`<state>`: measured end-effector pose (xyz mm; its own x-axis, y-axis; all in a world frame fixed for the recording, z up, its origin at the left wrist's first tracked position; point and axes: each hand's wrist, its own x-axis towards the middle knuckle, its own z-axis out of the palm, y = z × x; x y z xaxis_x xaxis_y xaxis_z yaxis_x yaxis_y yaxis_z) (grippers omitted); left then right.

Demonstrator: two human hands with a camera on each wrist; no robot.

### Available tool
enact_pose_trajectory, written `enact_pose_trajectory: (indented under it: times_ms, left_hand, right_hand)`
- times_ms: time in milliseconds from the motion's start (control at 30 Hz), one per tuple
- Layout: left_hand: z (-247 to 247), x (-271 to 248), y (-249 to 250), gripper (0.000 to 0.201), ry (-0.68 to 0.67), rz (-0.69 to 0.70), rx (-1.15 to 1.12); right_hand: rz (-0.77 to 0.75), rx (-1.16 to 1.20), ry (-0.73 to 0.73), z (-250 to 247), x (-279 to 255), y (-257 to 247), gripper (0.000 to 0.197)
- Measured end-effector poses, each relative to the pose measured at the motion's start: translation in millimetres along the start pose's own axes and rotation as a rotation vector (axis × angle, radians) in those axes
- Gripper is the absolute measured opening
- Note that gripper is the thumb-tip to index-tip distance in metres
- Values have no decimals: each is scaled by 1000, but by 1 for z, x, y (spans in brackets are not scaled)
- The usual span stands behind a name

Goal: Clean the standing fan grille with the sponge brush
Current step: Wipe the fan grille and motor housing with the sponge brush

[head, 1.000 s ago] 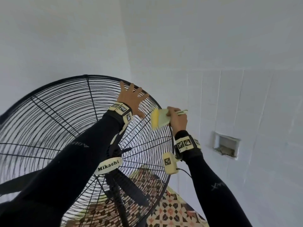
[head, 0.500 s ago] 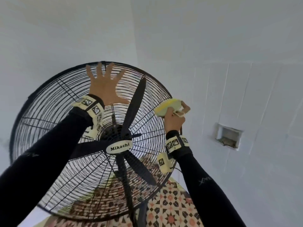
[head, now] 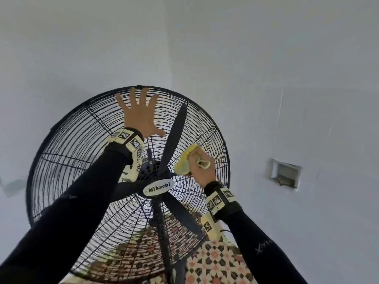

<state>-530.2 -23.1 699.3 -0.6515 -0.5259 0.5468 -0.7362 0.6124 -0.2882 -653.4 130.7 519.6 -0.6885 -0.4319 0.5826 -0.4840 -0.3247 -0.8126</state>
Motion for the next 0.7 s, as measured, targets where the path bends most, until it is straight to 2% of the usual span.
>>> enact_pose_trajectory:
  times_ms: [33, 100, 133, 167, 200, 267, 300, 333, 367, 433, 467, 500, 533, 567, 667, 700]
  left_hand:
    - [3, 0, 0, 141, 14, 1, -4]
    - [5, -2, 2, 148, 34, 5, -15]
    - [5, -4, 3, 152, 26, 3, -21]
    - [7, -4, 4, 156, 12, 0, -22]
    - [8, -4, 5, 159, 2, -2, -21]
    - [10, -3, 2, 161, -13, -6, -37]
    - [10, -4, 1, 161, -19, -5, -57]
    - [9, -3, 1, 161, -18, 0, -72]
    - [9, -4, 0, 161, -14, 2, -75]
    - [7, -5, 1, 159, -13, -1, -72]
    - [6, -6, 2, 158, -17, -3, -74]
    - [5, -5, 2, 158, -22, -5, -77]
    - [4, -4, 2, 157, -31, -8, -77]
    - [3, -3, 2, 157, -40, -13, -76]
    - [1, -1, 2, 158, -62, -34, -69]
    - [2, -1, 2, 159, -62, -36, -63]
  right_hand:
    - [-24, 6, 101, -4, 3, 0, 14]
    - [-6, 69, 392, -10, 9, -2, 7]
    - [23, 93, 441, -11, 9, -2, 4]
    - [48, 102, 390, -10, 4, -5, 5]
    - [56, 73, 265, -6, -3, -5, 8]
    - [33, -25, -77, 2, -19, -7, 22]
    - [-18, -61, -175, 3, -24, -7, 27]
    - [-60, -71, -158, 2, -23, -6, 25]
    - [-65, -45, -42, -1, -17, -8, 20]
    - [-23, 33, 294, -10, 4, -12, 7]
    - [-4, 46, 418, -15, 13, -12, 3]
    - [14, 34, 470, -17, 18, -12, 3]
    - [34, 18, 443, -17, 19, -8, 2]
    - [42, 15, 353, -14, 16, -7, 3]
    - [39, 5, -6, -14, 0, -4, 9]
    - [30, 4, -24, -18, -1, -5, 9]
